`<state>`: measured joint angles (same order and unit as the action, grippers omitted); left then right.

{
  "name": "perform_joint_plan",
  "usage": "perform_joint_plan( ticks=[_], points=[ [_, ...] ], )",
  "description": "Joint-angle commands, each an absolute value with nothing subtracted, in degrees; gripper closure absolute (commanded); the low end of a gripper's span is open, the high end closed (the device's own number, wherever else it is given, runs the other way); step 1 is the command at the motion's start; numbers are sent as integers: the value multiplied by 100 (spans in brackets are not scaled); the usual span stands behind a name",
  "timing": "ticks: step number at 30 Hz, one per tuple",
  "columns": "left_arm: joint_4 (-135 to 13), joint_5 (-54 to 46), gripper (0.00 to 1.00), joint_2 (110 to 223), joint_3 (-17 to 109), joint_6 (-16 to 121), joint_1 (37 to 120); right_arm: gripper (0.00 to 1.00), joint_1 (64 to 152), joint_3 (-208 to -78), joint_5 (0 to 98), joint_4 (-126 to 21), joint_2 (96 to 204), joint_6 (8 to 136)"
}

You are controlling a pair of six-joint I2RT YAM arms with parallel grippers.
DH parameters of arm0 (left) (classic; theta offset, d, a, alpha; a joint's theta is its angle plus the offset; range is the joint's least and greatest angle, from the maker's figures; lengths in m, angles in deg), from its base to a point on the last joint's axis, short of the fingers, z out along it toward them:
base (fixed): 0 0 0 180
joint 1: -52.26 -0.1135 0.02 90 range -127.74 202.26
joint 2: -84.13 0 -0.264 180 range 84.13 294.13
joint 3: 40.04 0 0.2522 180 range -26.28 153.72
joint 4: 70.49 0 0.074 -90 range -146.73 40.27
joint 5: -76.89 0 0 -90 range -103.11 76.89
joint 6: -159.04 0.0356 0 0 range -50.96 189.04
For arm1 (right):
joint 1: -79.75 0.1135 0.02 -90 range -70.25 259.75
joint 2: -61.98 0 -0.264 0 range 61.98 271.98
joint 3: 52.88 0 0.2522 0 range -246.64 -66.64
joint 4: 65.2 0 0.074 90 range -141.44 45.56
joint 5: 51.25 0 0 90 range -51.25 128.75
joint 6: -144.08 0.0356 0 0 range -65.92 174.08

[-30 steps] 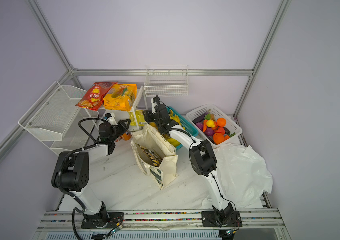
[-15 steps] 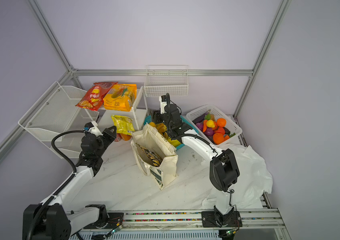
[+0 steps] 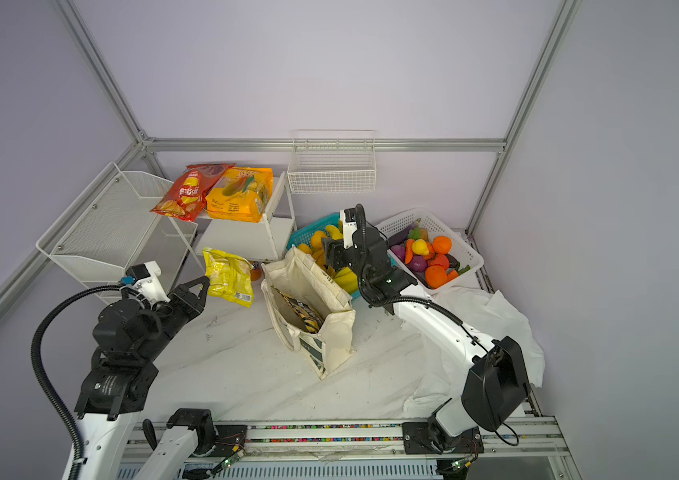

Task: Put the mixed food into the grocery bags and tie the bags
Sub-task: 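Pull the yellow chip bag off the shelf with the left gripper toward the tote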

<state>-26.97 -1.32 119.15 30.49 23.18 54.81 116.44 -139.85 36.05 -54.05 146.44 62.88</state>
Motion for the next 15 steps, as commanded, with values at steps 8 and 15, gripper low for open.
perform_joint_plan(
  ticks=[8,15],
  points=[
    [-2312,496,100,12457,4508,1174,5857,29,11658,-13626,4803,-3910,13839,6005],
    [-2439,-1423,100,13486,4754,1736,8135,38,11658,-13350,4938,-3679,13741,6085]
  ],
)
